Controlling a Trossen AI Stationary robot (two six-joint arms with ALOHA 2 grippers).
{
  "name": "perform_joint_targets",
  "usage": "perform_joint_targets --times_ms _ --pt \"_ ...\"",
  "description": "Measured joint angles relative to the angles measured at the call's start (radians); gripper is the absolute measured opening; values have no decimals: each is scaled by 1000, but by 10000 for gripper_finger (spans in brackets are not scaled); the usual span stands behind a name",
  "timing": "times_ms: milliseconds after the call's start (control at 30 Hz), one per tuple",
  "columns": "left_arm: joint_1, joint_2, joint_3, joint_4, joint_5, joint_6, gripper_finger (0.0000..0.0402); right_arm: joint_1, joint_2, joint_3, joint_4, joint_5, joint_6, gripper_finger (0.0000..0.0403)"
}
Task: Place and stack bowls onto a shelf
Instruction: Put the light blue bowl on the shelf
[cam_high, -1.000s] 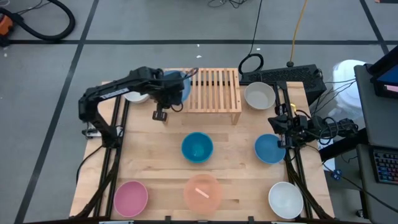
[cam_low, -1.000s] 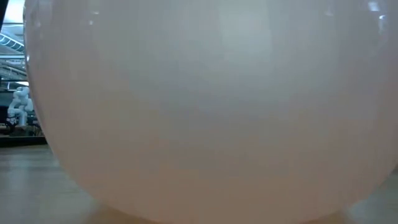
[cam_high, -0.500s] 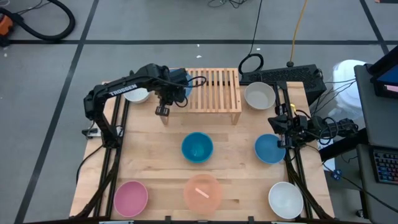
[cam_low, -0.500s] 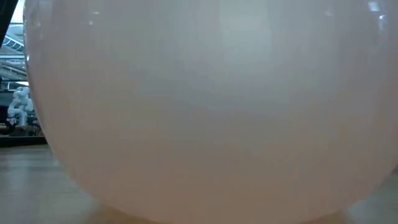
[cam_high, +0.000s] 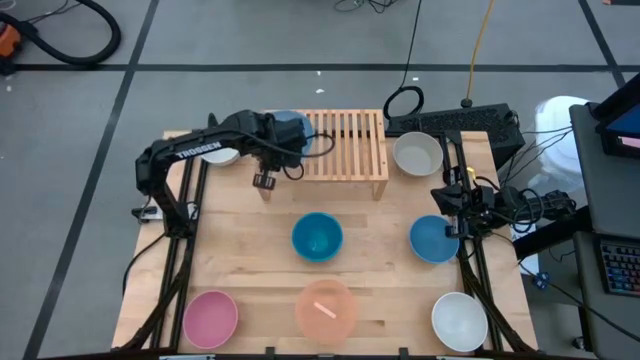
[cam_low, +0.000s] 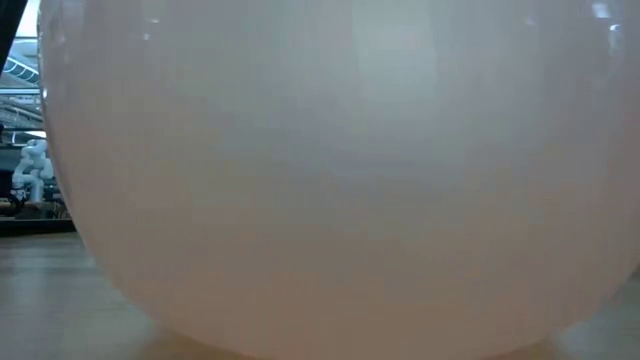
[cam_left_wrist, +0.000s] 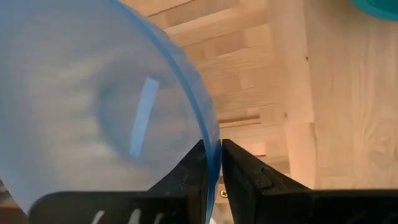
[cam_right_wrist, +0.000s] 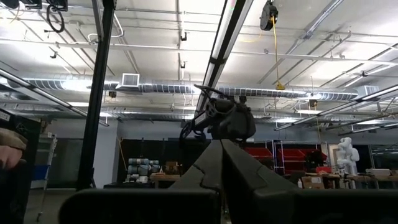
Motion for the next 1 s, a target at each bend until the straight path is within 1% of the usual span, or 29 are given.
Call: perform_joint_targets --times_ms 133,200,267,367,500,600,667,867,1000 --pt "-30 0 0 -5 -117 75 46 0 0 0 0 0 0 0" --pt "-31 0 0 -10 -140 93 46 0 0 0 0 0 0 0" --pt "-31 0 0 -15 -129 90 46 0 0 0 0 0 0 0" --pt "-26 0 0 -16 -85 75 42 0 0 0 0 0 0 0" --pt "-14 0 0 -21 -15 60 19 0 0 0 0 0 0 0" --pt "-13 0 0 -19 -12 41 9 0 0 0 0 0 0 0" --pt "-13 0 0 -18 -11 38 13 0 0 0 0 0 0 0" --pt "-14 0 0 -19 -13 41 48 0 0 0 0 0 0 0" --pt "-17 -2 0 -18 -31 60 53 0 0 0 0 0 0 0"
